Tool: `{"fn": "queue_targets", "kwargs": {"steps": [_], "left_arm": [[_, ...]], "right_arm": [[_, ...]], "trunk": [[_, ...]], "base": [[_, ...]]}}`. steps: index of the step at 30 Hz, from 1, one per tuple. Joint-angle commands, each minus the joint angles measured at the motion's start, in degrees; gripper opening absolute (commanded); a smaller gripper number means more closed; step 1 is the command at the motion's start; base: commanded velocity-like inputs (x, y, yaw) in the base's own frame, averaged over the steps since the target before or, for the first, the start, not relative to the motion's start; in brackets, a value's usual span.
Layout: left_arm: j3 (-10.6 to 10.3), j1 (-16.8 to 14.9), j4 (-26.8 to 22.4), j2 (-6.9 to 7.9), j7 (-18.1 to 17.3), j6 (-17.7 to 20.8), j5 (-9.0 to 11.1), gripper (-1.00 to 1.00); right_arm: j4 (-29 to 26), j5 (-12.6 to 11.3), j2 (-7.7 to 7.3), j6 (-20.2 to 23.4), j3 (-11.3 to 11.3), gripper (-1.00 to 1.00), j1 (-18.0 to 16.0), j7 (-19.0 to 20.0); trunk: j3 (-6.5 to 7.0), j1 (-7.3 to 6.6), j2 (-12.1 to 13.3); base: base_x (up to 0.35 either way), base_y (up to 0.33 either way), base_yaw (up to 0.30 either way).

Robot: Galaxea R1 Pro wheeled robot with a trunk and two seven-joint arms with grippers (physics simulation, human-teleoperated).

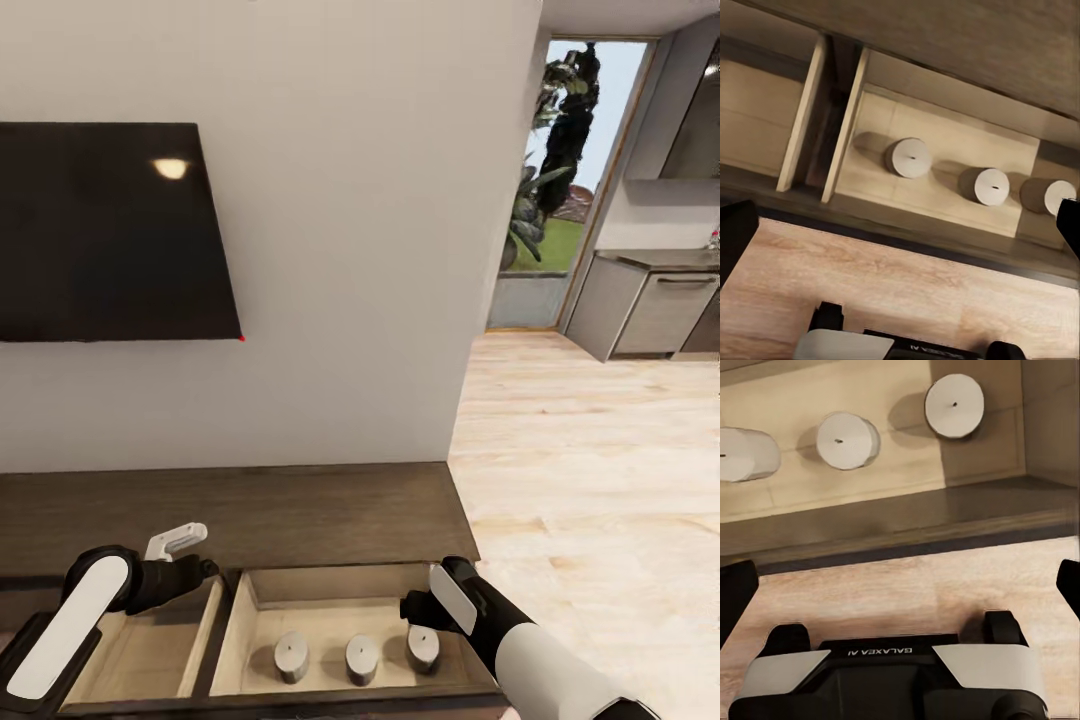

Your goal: Place each of the two pumpkins and all three candles from the living room inside a cabinet in the living room (use any cabinet), then make sure every cabinet is closed, and position the cauldron so it is next to a table in the living room.

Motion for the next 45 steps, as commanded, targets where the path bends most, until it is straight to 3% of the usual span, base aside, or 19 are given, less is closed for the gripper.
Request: {"fn": "queue_targets", "kwargs": {"steps": [1, 45], "left_arm": [[-0.09, -0.05, -0.09, 0.05, 0.60, 0.04, 0.55, 1.00], [-0.09, -0.05, -0.14, 0.05, 0.60, 0.04, 0.62, 1.00]], "right_arm": [[-0.08, -0.61, -0.05, 0.11, 0.41, 1.00, -0.06, -0.51], [-0.08, -0.61, -0.05, 0.02, 0.41, 1.00, -0.05, -0.51]], "trunk": [[-0.06, -0.02, -0.04], [-0.06, -0.02, -0.04]], "base": [[-0.240, -0.094, 0.000], [-0.202, -0.065, 0.000]]}}
